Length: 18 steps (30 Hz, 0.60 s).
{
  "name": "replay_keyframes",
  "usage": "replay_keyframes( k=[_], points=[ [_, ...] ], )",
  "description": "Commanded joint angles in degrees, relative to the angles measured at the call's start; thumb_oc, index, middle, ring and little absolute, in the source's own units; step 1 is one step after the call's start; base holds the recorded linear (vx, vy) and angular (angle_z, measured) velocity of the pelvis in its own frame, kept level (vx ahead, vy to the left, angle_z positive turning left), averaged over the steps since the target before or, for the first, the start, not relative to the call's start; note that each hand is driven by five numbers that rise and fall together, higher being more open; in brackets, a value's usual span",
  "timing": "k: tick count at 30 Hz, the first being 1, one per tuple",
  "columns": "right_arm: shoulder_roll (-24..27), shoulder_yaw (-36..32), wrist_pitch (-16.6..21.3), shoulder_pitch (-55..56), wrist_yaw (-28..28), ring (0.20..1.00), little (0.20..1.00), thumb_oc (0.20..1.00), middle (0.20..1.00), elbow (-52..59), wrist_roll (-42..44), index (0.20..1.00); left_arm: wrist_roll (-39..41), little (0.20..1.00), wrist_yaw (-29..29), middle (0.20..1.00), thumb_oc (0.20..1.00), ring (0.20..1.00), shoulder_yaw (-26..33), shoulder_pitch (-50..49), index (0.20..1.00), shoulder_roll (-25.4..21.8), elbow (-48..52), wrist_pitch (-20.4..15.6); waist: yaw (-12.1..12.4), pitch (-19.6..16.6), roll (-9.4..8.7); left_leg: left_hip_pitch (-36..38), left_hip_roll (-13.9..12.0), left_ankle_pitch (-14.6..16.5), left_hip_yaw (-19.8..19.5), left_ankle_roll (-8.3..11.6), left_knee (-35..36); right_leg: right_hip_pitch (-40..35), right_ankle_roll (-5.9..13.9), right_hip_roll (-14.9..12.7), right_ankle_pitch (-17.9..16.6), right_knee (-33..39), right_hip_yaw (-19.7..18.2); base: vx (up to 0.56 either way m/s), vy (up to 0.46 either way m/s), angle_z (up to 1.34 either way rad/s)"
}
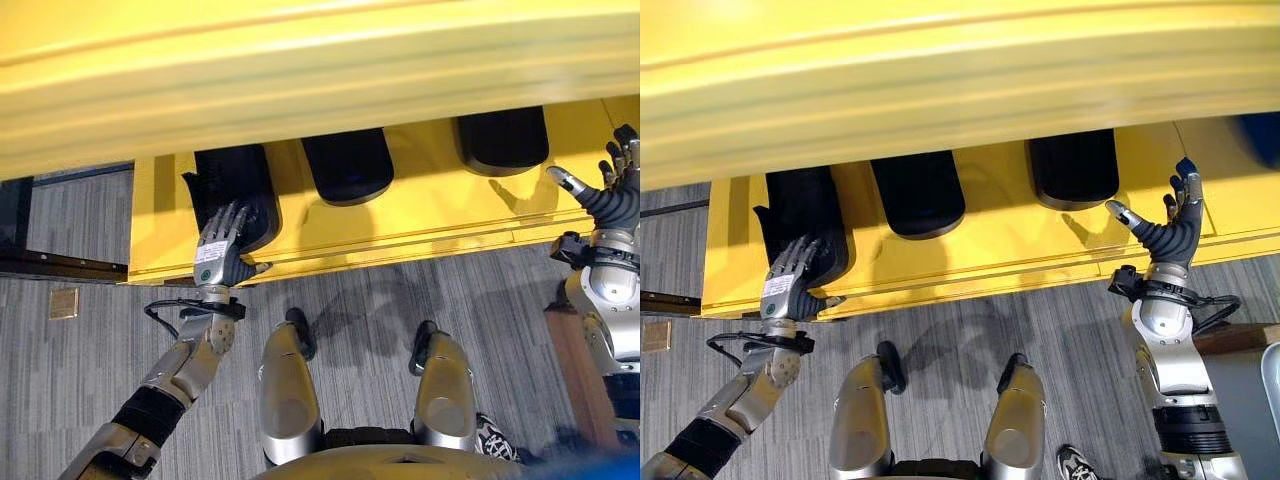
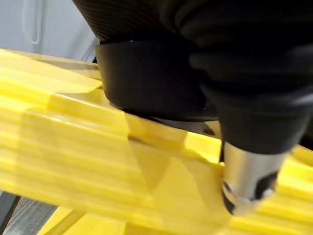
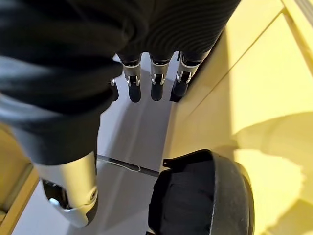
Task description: Move parts from the plastic box to the shelf.
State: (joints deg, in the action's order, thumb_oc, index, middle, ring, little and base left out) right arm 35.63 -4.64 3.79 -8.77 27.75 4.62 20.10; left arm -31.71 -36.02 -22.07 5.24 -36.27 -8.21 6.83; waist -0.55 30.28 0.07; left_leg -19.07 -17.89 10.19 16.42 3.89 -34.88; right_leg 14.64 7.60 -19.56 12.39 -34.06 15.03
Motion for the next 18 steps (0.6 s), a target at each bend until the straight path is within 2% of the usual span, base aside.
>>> replay_keyframes(
  k=[1, 8, 18],
  points=[
    [-0.9, -1.7, 1.8, -2.1, 0.5, 1.0, 1.0, 1.0, 1.0, 0.0, 0.1, 1.0, 2.2, 0.2, 1.3, 0.2, 0.2, 0.2, 0.2, -0.5, 0.2, 0.7, -5.1, 3.0, -1.1, -0.6, -1.92, 4.7, 2.2, 4.0, 2.8, -3.97, 0.8, 0.5, -2.7, 2.8, 0.9, -4.9, 2.1, 0.05, 0.004, -0.02],
    [-1.2, -1.5, 2.0, -0.8, -0.1, 1.0, 1.0, 1.0, 1.0, 0.3, -0.3, 1.0, 2.1, 0.2, -0.3, 0.2, 0.2, 0.2, 0.1, 0.5, 0.2, 1.4, -7.0, 1.9, -1.7, -0.8, -2.04, 5.1, 2.1, 4.4, 2.9, -4.1, 0.1, 0.3, -3.18, 3.2, 2.0, -6.5, 1.4, 0.04, 0.014, -0.02],
    [-1.2, -1.8, 1.7, 0.2, -0.8, 1.0, 1.0, 1.0, 1.0, 0.7, -0.9, 1.0, 1.8, 0.2, -2.2, 0.2, 0.2, 0.2, 2.3, -0.5, 0.2, 0.1, -6.4, 2.2, -2.0, -1.1, -1.53, 5.5, 2.5, 4.6, 3.0, -3.96, -0.3, 0.1, -3.6, 3.1, 2.5, -7.1, 1.1, 0.01, 0.01, 0.0]
  ],
)
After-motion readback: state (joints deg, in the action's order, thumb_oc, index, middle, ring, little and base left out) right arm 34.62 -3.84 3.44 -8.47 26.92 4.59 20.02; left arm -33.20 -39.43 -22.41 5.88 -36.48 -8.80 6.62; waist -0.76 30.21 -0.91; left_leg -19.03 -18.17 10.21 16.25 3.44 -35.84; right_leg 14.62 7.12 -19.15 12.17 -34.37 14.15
